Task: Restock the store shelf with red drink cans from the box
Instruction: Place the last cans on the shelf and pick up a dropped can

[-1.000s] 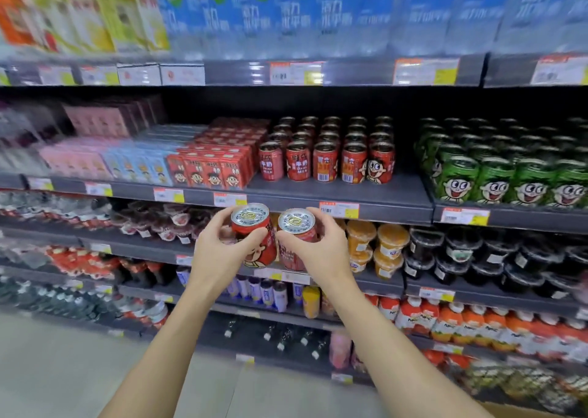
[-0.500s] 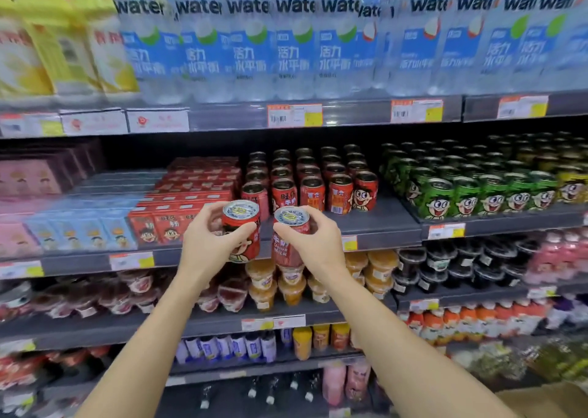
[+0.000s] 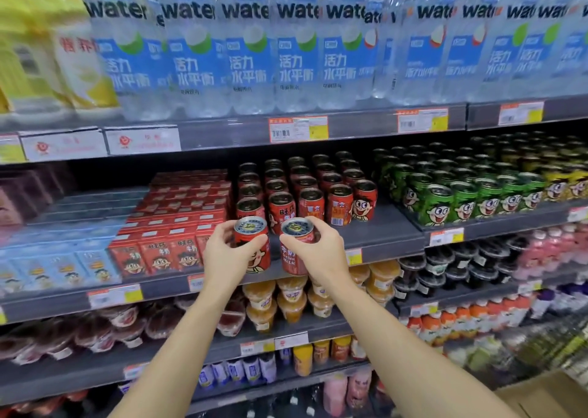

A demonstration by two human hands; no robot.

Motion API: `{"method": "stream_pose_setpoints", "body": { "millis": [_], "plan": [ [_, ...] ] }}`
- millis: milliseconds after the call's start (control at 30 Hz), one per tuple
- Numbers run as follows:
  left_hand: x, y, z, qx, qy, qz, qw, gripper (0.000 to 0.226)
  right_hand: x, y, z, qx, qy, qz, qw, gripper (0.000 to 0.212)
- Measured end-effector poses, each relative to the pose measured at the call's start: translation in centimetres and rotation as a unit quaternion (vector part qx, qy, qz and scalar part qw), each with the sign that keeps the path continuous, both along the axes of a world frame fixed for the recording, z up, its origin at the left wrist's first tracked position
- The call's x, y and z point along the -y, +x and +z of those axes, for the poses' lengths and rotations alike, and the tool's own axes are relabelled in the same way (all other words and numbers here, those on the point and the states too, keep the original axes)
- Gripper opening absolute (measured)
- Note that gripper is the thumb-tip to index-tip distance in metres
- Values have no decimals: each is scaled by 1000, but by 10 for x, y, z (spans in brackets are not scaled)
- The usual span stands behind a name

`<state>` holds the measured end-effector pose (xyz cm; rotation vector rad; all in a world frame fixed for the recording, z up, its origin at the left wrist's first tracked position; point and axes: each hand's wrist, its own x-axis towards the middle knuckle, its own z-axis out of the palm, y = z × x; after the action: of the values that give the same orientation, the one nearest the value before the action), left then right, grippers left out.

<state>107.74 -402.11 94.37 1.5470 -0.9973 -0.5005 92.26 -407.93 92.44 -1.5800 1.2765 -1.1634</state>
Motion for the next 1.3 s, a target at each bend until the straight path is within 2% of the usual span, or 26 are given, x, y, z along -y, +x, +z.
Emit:
{"method": "stream_pose_setpoints", "body": {
  "millis": [100,233,267,367,500,533,633,700,767,833,967,1033,1300],
  "plan": [
    [10,-3,-4,-10,-2,13,1000,54,10,4,1,8,-11,14,1000,77],
    [19,-6,-6,-29,8,37,999,51,23,5,4,5,-13,45,999,42],
    [21,-7,-6,-28,11,40,999,50,27,5,4,3,-11,53,999,43],
    [26,-9,-5,-32,16,46,998,51,37,5,0,-2,-2,67,998,64],
    [29,-12,-7,-31,25,50,998,57,47,4,-4,-4,6,81,997,74],
    [30,-12,-8,-30,28,47,998,58,48,5,-3,-5,8,85,996,71],
    [32,-10,-8,-22,50,32,998,67,50,5,-3,-5,13,90,996,44],
    [34,-6,-7,-6,68,33,997,76,51,6,-2,-11,12,87,996,43],
    [38,-3,-6,11,80,36,996,80,52,8,-2,-20,5,89,996,55],
    [39,-3,-5,35,86,39,995,79,54,10,-3,-21,7,91,996,59],
    [45,-5,-6,67,95,62,991,69,57,11,-1,-22,9,88,996,35],
    [48,-6,-7,70,96,65,991,62,58,12,0,-19,5,88,996,30],
    [61,-1,-17,56,84,68,993,65,59,16,-4,-12,3,78,997,58]
  ]
}}
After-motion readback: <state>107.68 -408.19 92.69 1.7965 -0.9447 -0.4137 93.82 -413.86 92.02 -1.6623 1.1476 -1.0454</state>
